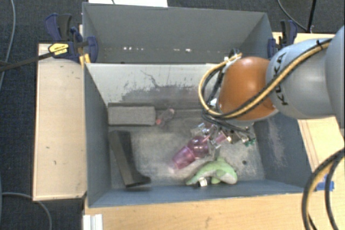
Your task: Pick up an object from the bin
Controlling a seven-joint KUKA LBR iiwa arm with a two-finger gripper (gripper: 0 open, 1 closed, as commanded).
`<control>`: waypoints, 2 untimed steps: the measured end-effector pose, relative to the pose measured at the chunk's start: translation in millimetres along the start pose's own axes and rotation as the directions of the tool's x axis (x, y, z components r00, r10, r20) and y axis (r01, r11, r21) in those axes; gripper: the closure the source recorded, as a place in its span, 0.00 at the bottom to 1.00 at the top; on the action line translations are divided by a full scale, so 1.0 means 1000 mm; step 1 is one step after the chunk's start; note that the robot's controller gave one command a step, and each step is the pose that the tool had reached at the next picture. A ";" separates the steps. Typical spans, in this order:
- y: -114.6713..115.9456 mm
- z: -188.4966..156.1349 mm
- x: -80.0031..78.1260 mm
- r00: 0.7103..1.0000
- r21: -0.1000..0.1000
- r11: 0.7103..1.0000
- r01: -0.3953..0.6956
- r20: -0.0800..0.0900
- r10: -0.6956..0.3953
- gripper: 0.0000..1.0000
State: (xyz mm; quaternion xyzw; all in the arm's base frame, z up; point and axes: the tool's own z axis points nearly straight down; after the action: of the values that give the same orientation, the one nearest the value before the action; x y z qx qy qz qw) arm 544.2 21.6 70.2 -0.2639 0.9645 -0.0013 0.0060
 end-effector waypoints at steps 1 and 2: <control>0.000 -0.002 0.000 1.000 -0.001 1.000 0.000 0.000 0.000 1.00; 0.000 -0.010 0.000 1.000 -0.001 1.000 0.001 0.000 -0.001 1.00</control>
Offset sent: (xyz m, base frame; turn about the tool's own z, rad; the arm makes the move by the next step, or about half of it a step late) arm 0.0001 0.0000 0.0267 0.0000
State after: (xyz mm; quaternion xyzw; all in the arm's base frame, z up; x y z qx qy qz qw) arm 543.7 21.7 80.0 -0.2642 0.9645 -0.0010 0.0060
